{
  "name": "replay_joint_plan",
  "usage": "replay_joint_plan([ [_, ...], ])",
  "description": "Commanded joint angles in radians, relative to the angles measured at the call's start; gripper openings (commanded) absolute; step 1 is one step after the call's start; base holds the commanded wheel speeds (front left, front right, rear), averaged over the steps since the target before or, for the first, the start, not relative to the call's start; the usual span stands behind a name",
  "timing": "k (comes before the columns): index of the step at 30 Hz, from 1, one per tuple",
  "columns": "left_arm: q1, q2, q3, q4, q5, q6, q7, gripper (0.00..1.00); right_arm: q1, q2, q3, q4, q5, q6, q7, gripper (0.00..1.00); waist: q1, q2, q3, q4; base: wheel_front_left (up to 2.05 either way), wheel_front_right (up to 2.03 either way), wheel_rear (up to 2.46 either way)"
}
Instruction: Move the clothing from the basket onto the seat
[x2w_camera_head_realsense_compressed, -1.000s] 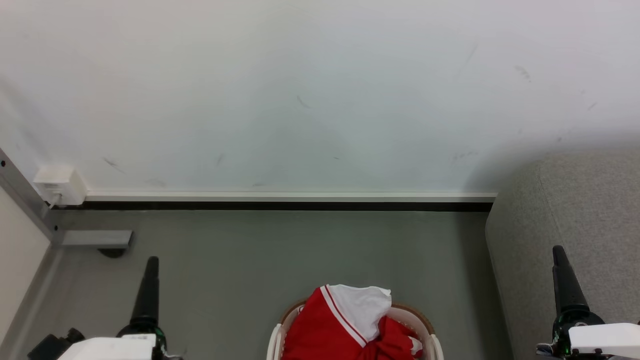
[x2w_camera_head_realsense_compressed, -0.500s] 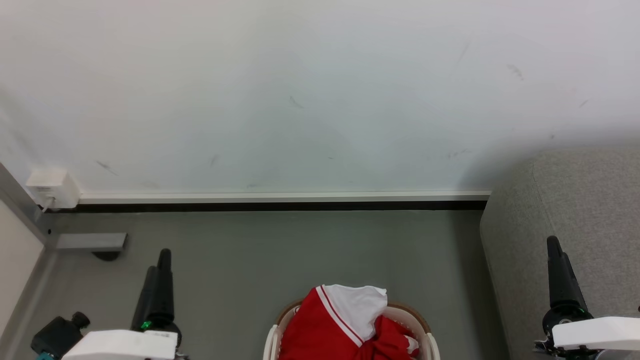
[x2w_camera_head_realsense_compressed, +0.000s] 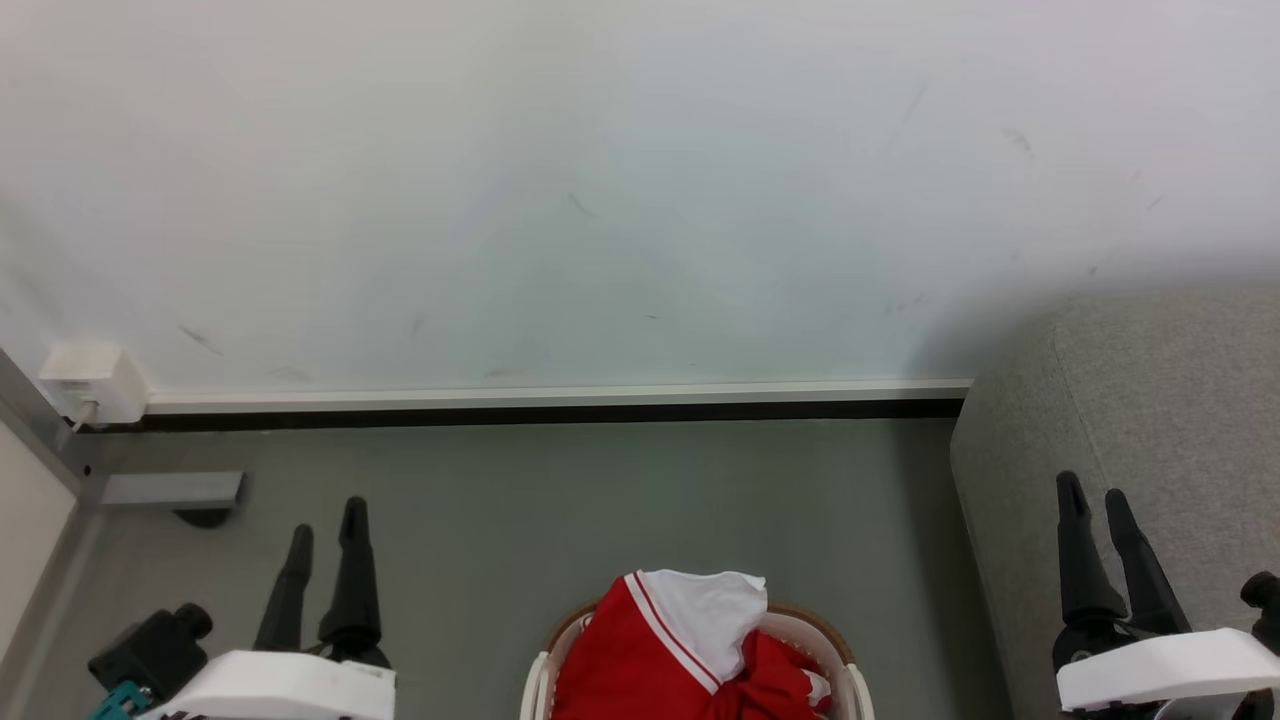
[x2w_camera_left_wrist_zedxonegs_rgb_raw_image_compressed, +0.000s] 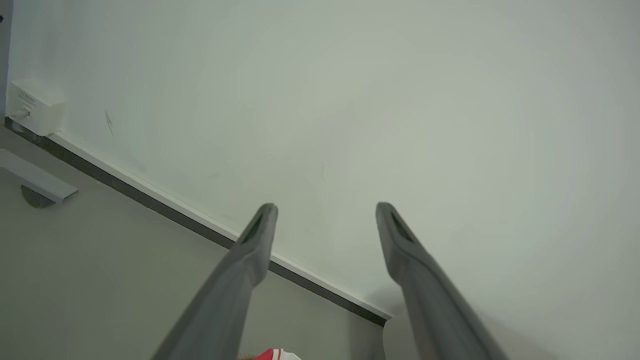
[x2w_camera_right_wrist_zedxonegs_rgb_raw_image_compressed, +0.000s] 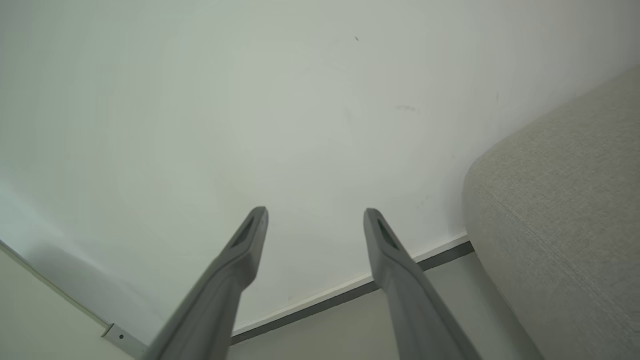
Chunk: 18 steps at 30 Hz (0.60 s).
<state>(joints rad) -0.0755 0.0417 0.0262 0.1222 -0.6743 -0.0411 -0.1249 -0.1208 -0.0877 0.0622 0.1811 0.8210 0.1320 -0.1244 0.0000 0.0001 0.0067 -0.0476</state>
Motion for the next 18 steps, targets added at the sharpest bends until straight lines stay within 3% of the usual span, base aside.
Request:
replay_joint_plan([
  [1, -0.005, 0.009, -0.003, -0.009, 0.049, 0.007, -0.009, 1.00, -0.023, -0.011, 0.007, -0.006, -0.039, -0.001, -0.010, 1.00, 0.0000, -0.0001, 0.000, -0.001, 0.00, 0.00, 0.00],
  [18, 0.007, 0.010, -0.024, 0.009, 0.284, 0.046, -0.053, 1.00, -0.028, -0.022, 0.050, 0.023, -0.265, -0.002, -0.054, 1.00, 0.0000, -0.0001, -0.003, -0.010, 0.00, 0.00, 0.00],
])
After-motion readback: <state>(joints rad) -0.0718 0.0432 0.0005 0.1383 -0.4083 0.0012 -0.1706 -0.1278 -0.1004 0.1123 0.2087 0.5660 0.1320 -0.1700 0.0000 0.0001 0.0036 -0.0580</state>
